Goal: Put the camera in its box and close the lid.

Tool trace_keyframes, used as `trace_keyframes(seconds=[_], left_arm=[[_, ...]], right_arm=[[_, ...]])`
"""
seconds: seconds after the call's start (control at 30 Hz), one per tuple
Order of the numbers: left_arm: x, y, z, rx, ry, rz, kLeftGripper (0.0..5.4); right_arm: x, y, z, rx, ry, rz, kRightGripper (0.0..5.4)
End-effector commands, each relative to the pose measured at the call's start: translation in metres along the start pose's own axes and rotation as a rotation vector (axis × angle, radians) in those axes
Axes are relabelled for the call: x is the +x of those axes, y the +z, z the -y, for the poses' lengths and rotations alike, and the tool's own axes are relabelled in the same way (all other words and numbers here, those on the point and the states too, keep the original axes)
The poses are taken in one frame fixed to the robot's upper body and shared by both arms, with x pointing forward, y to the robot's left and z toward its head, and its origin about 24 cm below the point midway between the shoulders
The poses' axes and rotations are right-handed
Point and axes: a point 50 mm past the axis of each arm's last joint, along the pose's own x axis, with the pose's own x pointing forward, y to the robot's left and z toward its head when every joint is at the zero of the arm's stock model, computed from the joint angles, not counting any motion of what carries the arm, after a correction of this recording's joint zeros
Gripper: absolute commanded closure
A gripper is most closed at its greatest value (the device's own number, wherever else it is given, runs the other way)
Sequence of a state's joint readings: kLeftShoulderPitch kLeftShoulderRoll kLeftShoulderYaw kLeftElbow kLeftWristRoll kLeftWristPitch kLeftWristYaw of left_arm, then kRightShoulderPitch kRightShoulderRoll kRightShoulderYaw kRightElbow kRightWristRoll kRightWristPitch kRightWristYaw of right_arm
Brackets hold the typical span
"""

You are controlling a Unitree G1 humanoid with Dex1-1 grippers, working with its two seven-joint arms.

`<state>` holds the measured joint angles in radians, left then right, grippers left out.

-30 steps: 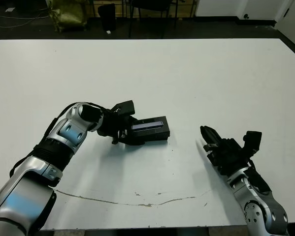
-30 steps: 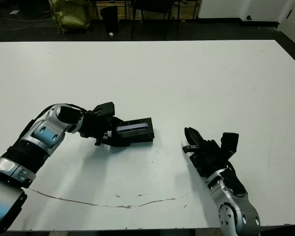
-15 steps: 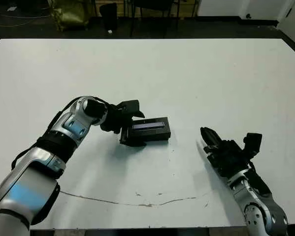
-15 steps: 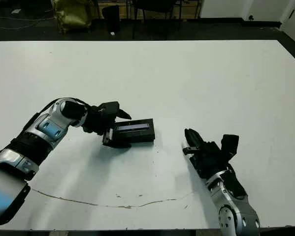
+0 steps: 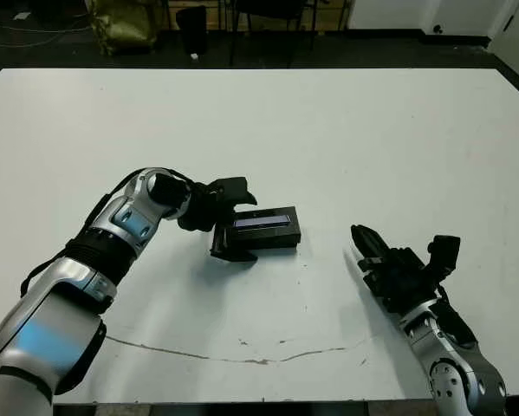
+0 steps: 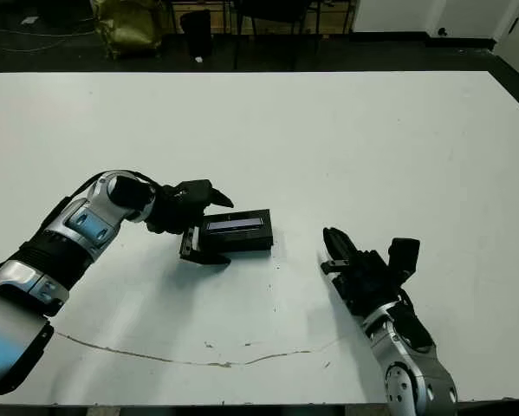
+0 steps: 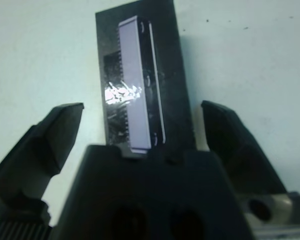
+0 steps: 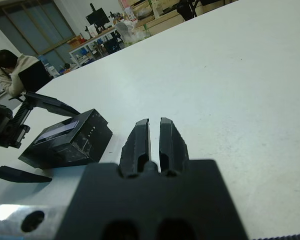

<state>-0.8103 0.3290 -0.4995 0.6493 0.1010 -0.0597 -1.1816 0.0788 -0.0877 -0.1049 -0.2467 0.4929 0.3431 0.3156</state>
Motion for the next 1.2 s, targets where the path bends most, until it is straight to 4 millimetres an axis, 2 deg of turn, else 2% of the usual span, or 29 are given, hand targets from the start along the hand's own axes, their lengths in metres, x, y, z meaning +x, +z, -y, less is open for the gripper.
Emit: trace_keyframes(seconds=[0.03, 0.2, 0.33, 0.77, 1.07, 1.2], left_arm=[[0.010, -0.029, 0.022, -0.059, -0.065, -0.091, 0.02], [0.010, -0.027, 0.023, -0.100, -0.045, -0.052, 0.02], [0.009, -0.023, 0.024, -0.170, -0.044, 0.044, 0.02], [-0.002, -0.008, 0.018, -0.161, -0.014, 0.211, 0.02], [-0.008, 0.005, 0.011, -0.207, 0.166, 0.323, 0.02], [-0.007, 0.005, 0.008, -0.201, 0.220, 0.296, 0.02]], right_arm=[[-0.003, -0.004, 0.004, 0.003, -0.011, -0.021, 5.40], [-0.003, -0.005, 0.003, -0.002, -0.014, -0.023, 5.40], [-0.004, -0.005, 0.003, -0.011, -0.016, -0.021, 5.40], [-0.003, -0.008, 0.005, -0.013, -0.011, -0.025, 5.40], [-0.004, -0.008, 0.004, -0.014, -0.029, -0.031, 5.40], [-0.005, -0.008, 0.005, -0.006, -0.025, -0.027, 5.40]])
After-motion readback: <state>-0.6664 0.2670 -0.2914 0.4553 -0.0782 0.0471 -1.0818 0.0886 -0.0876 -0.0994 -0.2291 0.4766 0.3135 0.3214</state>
